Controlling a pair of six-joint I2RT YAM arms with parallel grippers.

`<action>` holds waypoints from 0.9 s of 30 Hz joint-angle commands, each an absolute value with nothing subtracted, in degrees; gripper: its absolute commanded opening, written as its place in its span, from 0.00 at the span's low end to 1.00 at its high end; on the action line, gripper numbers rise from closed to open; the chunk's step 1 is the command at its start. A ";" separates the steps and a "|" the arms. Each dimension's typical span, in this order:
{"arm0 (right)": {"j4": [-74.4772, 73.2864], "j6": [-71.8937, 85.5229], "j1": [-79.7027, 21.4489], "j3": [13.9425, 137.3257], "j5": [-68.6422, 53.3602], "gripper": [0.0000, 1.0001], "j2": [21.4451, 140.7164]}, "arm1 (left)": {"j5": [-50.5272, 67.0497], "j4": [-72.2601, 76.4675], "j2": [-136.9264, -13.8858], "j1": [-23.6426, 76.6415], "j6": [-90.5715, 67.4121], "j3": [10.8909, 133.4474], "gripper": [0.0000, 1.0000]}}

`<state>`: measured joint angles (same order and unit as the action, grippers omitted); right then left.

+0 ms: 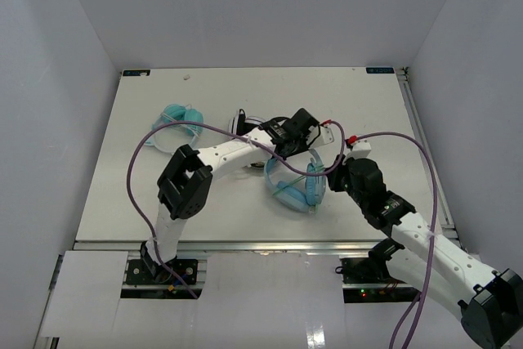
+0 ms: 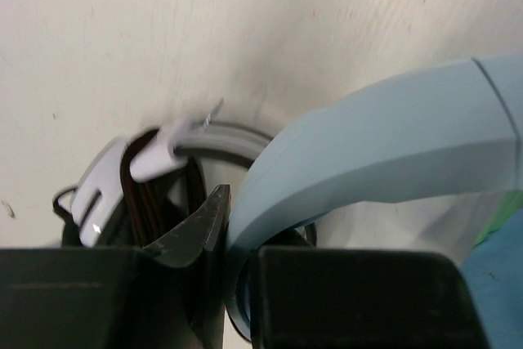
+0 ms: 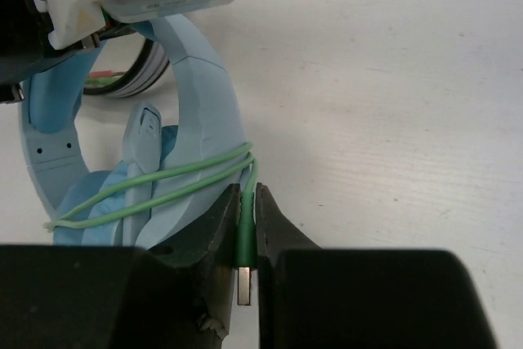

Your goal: Wrap the headphones

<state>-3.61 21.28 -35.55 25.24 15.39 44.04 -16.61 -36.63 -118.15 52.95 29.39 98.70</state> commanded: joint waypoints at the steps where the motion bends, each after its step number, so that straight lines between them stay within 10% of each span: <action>1: 7.03 23.19 -35.88 25.33 18.42 0.08 43.42 | -16.88 -34.80 -124.80 53.61 30.06 109.88 0.18; 27: 14.67 24.05 -19.48 23.99 13.84 0.08 52.77 | -12.48 -21.18 -138.38 52.59 31.00 118.59 0.65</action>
